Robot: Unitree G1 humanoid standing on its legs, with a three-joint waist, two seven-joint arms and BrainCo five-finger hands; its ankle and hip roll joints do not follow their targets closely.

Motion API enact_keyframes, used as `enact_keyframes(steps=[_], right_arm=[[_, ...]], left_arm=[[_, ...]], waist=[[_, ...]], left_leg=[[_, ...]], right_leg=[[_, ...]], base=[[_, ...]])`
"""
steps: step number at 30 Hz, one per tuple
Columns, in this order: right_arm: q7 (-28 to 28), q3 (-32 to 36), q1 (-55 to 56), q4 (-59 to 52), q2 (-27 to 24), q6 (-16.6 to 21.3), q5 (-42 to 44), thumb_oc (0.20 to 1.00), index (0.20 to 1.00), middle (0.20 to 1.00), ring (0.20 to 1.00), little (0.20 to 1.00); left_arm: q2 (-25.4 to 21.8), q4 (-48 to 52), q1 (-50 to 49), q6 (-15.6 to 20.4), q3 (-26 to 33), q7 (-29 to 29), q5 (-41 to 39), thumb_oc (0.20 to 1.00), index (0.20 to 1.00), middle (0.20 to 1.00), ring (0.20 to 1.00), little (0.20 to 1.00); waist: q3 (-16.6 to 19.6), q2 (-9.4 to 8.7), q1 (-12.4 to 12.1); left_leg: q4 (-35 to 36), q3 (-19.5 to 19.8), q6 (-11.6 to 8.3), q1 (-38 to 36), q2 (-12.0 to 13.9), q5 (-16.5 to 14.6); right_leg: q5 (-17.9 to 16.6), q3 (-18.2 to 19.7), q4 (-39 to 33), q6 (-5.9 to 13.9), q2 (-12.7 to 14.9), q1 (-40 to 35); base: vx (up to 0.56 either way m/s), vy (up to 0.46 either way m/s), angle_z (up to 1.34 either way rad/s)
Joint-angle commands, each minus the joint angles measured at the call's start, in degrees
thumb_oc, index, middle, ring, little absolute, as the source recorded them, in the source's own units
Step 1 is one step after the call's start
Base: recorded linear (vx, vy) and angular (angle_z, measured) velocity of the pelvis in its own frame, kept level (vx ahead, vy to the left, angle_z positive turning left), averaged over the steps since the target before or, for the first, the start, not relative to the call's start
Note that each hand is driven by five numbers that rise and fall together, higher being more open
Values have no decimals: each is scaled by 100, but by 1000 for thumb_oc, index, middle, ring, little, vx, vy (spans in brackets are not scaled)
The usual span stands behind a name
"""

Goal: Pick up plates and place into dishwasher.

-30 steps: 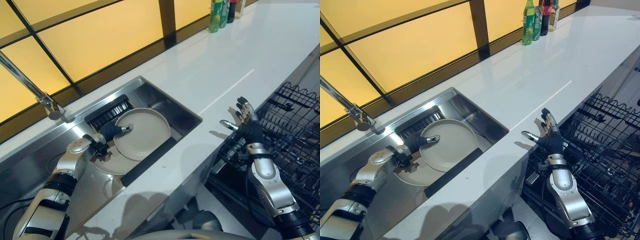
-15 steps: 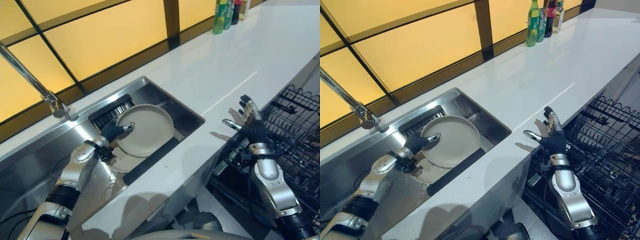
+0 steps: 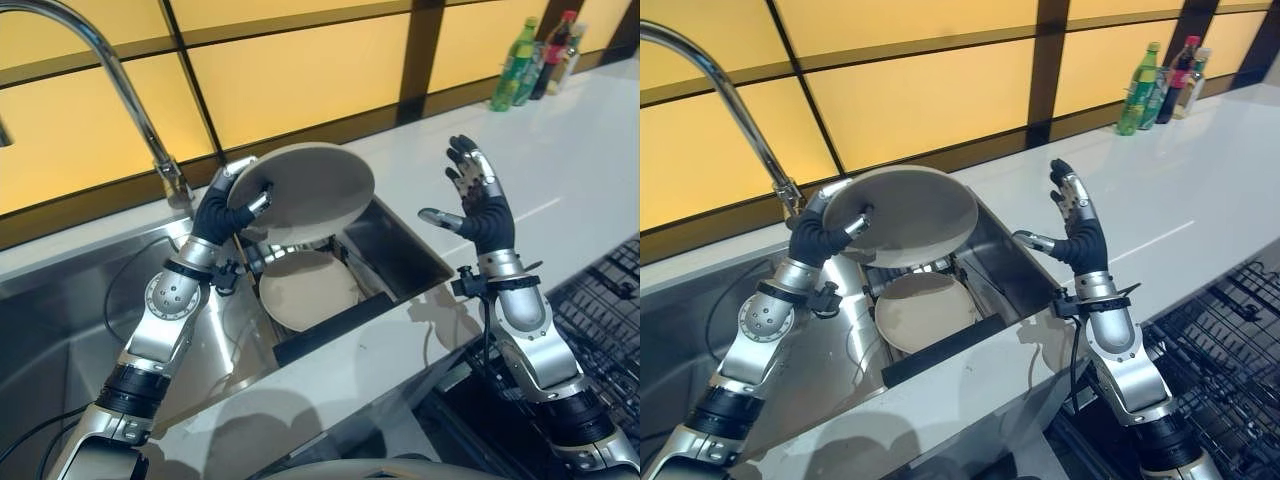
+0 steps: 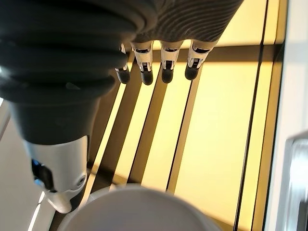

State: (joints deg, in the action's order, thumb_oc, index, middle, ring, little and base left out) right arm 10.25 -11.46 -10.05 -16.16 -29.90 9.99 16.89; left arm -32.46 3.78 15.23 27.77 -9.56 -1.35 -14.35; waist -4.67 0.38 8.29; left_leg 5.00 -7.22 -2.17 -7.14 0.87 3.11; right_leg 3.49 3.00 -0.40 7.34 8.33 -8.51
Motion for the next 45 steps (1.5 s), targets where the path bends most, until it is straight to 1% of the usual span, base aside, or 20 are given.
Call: enact_keyframes(steps=[1,3,4,8,10,13,16,19,25,29,30,31,33,35,37,45], right_arm=[[-133,-89,-635,-543,118,188,-73,1000,1000,1000,1000,1000],[-137,-193,-745,-571,111,146,-9,1000,1000,1000,1000,1000],[-175,-227,-782,-589,118,126,59,1000,1000,1000,1000,1000],[-425,-432,-919,-647,150,-5,197,1000,1000,1000,1000,1000],[-513,-618,-1066,-682,168,-23,243,1000,1000,1000,1000,1000],[-435,-850,-1394,-596,269,-54,232,1000,1000,1000,1000,1000],[-411,-967,-1610,-542,350,-102,234,1000,1000,1000,1000,1000],[-504,-1090,-1789,-523,357,-188,176,1000,1000,1000,1000,1000],[-667,-1149,-1882,-525,249,-223,221,1000,1000,1000,1000,1000],[-825,-1143,-1913,-524,185,-242,318,1000,1000,1000,1000,1000],[-952,-1137,-1905,-541,178,-298,405,771,771,771,771,771],[-1086,-1144,-1896,-525,168,-317,432,200,200,200,200,200],[-1276,-1192,-1916,-520,109,-392,512,200,200,200,200,200],[-1364,-1216,-1918,-552,33,-529,664,200,200,200,200,200],[-1459,-1212,-1927,-533,-12,-587,708,200,200,200,200,200],[-1527,-1086,-1772,-534,-56,-713,756,200,200,200,200,200]], left_arm=[[-230,205,665,528,103,329,355,200,200,200,200,200],[-238,307,671,572,24,381,411,200,200,200,200,200],[-252,338,676,610,4,424,443,200,200,200,200,200],[-241,454,749,648,-150,460,476,200,200,200,200,200],[-206,519,816,616,-297,381,357,200,200,200,200,200],[-103,536,929,577,-481,210,276,200,200,200,200,200],[-103,554,976,574,-574,106,239,200,200,200,200,200],[-113,570,1017,543,-647,-130,129,200,200,200,200,200],[-165,658,1090,481,-749,-386,-36,200,200,200,200,200],[-181,685,1084,464,-774,-441,-39,200,200,200,200,200],[-180,677,1082,472,-763,-466,-33,200,200,200,200,200],[-197,671,1078,492,-754,-488,-47,200,200,200,200,200],[-216,667,1062,531,-736,-520,-86,200,200,200,200,200],[-215,660,1072,533,-735,-512,-91,200,200,200,200,200],[-211,659,1091,508,-751,-462,-66,200,200,200,200,200],[-171,645,1030,510,-738,-434,-65,200,200,200,200,200]], waist=[[313,-133,-177],[323,-139,-220],[321,-158,-233],[346,-159,-288],[360,-170,-336],[382,-181,-388],[398,-177,-425],[430,-173,-456],[456,-174,-462],[462,-176,-455],[467,-179,-456],[468,-184,-455],[466,-194,-462],[464,-202,-450],[469,-213,-433],[457,-217,-382]], left_leg=[[-636,135,87,-148,120,-1157],[-635,151,73,-136,130,-1148],[-638,152,60,-90,127,-1072],[-554,212,47,-76,127,-1012],[-509,263,34,-64,123,-976],[-487,291,14,-65,120,-961],[-495,300,5,-67,116,-971],[-489,309,18,-56,104,-968],[-459,323,41,-64,88,-965],[-465,303,40,-67,89,-968],[-465,305,43,-60,87,-966],[-471,307,43,-51,85,-965],[-458,313,47,-51,86,-955],[-448,312,50,-51,89,-947],[-442,307,51,-54,92,-943],[-383,292,51,-73,108,-914]], right_leg=[[-401,166,168,196,2,778],[-383,134,149,182,1,740],[-439,136,150,163,0,770],[-434,93,104,151,-11,727],[-447,54,54,148,-6,695],[-479,22,-7,146,7,667],[-490,4,-27,154,22,662],[-494,0,-36,160,29,670],[-503,27,-58,173,27,659],[-508,33,-56,185,36,661],[-506,36,-59,186,36,659],[-507,41,-50,190,36,669],[-511,39,-49,192,36,673],[-508,47,-38,192,33,678],[-510,63,-30,196,30,681],[-495,89,-28,194,15,655]], base=[[-56,7,14],[-73,10,13],[-94,7,9],[-66,14,3],[-55,3,1],[-26,2,5],[-6,4,3],[0,0,0],[0,0,0],[0,0,0],[0,0,0],[0,0,0],[0,0,0],[0,0,0],[0,0,0],[0,0,0]])
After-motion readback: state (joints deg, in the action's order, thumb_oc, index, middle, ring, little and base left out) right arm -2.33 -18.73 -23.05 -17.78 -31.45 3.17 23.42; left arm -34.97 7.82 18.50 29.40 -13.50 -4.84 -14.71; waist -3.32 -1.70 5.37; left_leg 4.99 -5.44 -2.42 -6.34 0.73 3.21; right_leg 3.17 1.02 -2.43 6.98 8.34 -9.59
